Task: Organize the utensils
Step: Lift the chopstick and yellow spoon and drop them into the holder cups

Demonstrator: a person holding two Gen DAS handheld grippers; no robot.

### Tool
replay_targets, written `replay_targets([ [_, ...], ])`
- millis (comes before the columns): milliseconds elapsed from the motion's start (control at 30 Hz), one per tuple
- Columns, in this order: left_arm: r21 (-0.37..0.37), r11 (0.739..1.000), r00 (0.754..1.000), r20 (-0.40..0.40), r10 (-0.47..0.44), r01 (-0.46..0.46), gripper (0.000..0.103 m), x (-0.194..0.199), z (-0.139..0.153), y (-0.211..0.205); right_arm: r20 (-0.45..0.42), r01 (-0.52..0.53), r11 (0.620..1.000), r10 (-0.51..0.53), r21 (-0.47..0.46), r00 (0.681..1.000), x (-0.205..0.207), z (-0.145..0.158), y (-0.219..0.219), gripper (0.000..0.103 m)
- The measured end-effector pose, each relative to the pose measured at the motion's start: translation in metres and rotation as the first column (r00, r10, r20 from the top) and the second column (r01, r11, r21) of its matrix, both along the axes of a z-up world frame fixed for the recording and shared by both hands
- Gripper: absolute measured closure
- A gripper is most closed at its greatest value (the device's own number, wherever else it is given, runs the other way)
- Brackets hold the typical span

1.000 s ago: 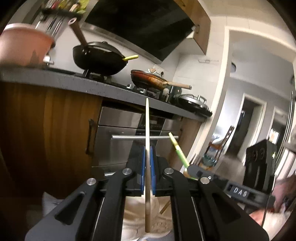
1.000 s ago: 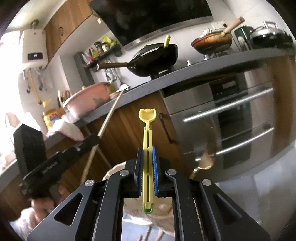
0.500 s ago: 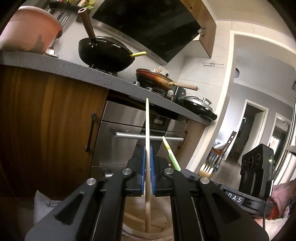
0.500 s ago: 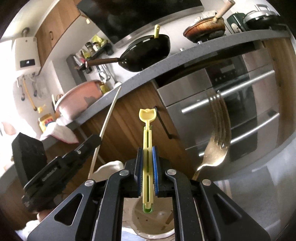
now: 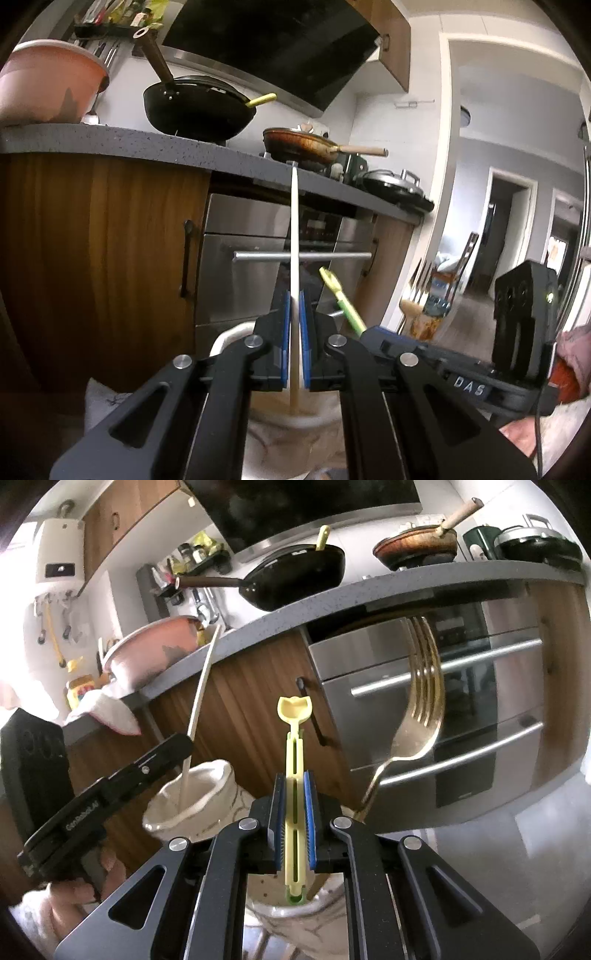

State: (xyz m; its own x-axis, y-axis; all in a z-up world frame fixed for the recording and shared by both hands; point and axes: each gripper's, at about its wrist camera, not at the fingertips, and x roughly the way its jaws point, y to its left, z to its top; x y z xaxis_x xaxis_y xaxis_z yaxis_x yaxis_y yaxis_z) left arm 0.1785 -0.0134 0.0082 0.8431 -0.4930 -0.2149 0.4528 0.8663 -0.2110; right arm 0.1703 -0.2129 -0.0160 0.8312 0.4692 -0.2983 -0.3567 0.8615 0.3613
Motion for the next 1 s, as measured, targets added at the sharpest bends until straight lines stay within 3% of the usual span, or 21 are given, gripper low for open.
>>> replay_targets([
  [433,0.094,0.996,1.000,-0.026,0.005,-0.002,0.098,-0.031,-0.008,0.005,0.001,0.017,0.998,-0.017,-0.060,1.000,-0.026,-0.007,-0.004,0.092],
  [833,0.148,0.989,0.999,-0.050,0.018,-0.010,0.096,-0.031,-0.005,0.003,-0.005,0.041,0.994,-0.042,-0.098,0.999,-0.035,-0.007,-0.006,0.092],
  [1000,0.151,0.988,0.998,-0.052,0.027,-0.019,0.081,-0.031,-0.003,0.004,0.003,0.050,0.995,-0.050,-0.090,0.999,-0.036,-0.005,-0.010,0.088],
])
